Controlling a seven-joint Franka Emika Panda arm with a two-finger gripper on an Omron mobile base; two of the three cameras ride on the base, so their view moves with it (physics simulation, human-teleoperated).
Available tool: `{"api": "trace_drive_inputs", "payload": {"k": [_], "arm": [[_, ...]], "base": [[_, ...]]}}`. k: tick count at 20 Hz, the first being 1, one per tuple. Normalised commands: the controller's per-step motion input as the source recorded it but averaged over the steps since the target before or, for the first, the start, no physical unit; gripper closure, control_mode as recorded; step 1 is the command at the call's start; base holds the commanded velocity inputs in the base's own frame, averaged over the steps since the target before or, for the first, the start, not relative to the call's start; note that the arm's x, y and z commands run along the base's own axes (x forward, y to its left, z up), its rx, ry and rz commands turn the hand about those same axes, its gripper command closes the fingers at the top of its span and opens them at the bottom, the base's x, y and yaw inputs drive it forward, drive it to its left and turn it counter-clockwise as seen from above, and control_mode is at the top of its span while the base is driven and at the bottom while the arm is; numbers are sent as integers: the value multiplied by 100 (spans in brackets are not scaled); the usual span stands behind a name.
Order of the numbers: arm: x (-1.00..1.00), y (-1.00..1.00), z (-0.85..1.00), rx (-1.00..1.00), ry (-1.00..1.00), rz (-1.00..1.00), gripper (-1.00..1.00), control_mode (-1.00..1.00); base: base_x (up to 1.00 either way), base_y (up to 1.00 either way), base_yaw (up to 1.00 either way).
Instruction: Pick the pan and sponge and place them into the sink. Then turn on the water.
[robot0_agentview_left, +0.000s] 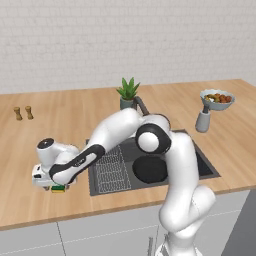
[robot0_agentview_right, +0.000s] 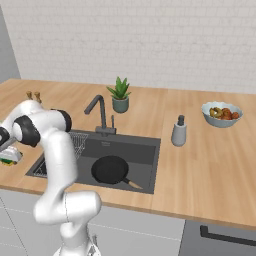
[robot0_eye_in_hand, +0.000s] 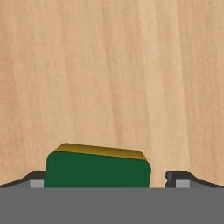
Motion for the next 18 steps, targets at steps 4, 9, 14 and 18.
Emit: {"api": "trace_drive_inputs", "payload": {"k": [4,9,14,18], "arm": [[-7,-16,-93,-2,-1,0,100,-100],[-18,-34,-53,0,-7,0,100,-100],[-32,-45,22,8,-17,0,100,-100],[-34,-67,66,19,-25,-1,100,-100]], "base": [[0,0,0],[0,0,0],[0,0,0],[0,0,0]]}}
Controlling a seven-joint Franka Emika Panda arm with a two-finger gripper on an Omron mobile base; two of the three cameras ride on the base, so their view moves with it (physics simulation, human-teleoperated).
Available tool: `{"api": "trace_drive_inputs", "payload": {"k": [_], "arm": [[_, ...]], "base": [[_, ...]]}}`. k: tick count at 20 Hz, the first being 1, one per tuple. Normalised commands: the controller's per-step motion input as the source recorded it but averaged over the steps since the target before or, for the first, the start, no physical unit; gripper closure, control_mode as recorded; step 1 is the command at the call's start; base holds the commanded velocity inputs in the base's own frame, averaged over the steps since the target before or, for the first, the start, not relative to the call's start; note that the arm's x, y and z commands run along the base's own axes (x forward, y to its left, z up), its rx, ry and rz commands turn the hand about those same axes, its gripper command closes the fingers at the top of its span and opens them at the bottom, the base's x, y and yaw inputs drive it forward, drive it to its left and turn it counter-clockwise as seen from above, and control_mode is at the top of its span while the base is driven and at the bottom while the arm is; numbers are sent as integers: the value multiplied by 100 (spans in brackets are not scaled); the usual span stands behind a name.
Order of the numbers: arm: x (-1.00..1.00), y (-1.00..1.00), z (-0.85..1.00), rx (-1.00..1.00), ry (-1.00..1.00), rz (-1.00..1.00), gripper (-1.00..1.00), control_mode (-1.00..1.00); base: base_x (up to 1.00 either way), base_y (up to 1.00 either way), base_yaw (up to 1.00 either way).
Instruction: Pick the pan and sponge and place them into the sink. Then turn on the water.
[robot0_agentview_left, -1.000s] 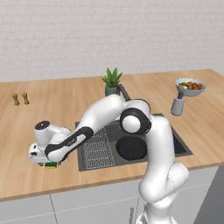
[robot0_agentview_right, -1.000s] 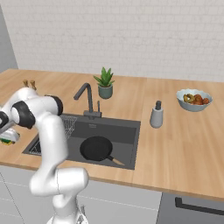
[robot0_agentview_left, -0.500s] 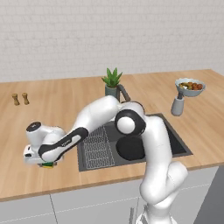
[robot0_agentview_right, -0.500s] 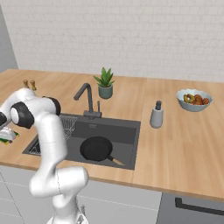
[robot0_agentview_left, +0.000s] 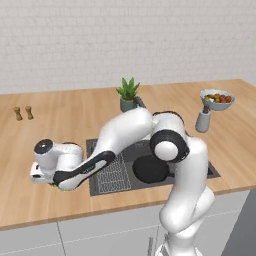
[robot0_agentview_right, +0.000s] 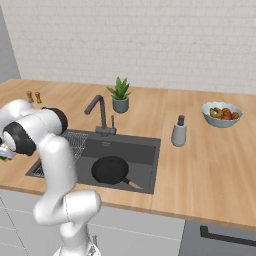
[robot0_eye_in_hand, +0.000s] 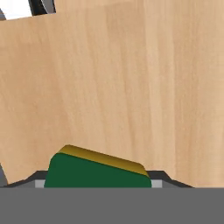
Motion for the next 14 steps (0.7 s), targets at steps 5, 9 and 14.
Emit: {"api": "trace_drive_inputs", "payload": {"k": [5,9,14], "arm": [[-20,-71,98,24,-18,-1,100,-100],[-18,-78,100,20,-10,-4,100,-100],[-11,-87,74,18,-1,-17,100,-100]], "base": [[0,0,0],[0,0,0],[0,0,0]]}}
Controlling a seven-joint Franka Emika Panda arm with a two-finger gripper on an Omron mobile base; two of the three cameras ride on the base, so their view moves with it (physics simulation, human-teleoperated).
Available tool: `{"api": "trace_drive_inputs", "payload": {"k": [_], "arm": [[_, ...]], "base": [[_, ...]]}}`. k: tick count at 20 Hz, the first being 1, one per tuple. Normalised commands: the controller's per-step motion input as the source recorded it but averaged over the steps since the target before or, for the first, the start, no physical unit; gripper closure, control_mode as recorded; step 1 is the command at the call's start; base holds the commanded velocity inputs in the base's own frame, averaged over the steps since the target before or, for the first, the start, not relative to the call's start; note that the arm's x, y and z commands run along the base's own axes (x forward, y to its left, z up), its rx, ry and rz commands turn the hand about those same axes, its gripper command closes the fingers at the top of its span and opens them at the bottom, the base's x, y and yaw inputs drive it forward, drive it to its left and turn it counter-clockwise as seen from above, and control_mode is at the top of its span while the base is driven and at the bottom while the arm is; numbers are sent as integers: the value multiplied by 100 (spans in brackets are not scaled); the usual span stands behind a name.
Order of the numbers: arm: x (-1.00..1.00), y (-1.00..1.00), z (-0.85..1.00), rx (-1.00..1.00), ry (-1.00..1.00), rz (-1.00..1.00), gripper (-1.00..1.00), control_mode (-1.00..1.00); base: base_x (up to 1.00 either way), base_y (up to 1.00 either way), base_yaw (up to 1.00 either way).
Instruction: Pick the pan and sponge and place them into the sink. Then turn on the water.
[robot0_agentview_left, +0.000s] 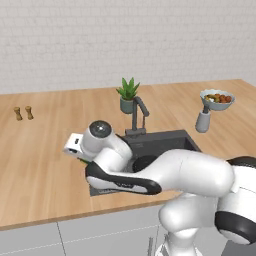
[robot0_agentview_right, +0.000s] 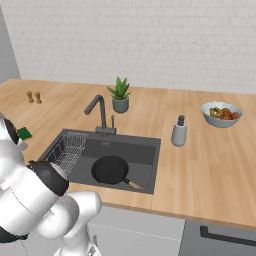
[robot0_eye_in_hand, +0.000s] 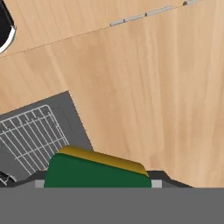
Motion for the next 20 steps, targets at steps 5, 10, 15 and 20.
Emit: {"api": "trace_drive_inputs", "payload": {"k": [5,10,15,20], "arm": [[-24,-100,32,9,8,-28,100,-100],[-41,-96,35,0,26,-13,100,-100],[-13,-98,12,0,24,-12,100,-100],[-1,-100,0,5,6,0,100,-100]], "base": [[0,0,0],[0,0,0],[0,0,0],[0,0,0]]}}
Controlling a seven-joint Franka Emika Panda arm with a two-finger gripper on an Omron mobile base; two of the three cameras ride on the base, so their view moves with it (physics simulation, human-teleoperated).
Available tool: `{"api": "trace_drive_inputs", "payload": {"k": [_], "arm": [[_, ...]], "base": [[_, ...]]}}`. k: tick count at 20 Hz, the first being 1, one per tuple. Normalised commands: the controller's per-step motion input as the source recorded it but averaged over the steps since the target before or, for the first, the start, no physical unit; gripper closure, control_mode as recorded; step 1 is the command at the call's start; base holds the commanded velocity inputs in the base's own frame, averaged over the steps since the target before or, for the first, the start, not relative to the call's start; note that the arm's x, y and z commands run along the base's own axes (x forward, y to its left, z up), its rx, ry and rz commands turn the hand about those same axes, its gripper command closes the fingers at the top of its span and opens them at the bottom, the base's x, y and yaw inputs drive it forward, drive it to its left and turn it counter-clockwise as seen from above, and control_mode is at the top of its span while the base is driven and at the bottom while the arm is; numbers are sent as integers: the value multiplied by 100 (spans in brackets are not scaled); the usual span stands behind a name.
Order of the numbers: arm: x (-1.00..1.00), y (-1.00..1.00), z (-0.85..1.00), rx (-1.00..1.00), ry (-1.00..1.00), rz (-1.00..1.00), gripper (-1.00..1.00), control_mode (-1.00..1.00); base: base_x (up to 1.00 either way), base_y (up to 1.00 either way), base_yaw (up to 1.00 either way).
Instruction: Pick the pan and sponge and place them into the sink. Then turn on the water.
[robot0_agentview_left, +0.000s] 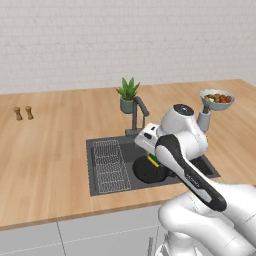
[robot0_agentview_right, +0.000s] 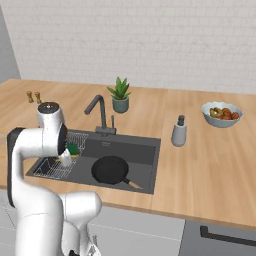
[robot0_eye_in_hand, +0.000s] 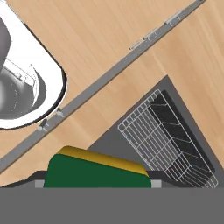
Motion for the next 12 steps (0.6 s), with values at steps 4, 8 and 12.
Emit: {"api": "trace_drive_inputs", "payload": {"k": [4,8,12], "arm": [[2,-91,-2,7,5,8,100,-100],[16,-71,-8,6,8,15,100,-100],[29,-59,-7,7,8,19,100,-100]], "base": [[0,0,0],[0,0,0],[0,0,0]]}}
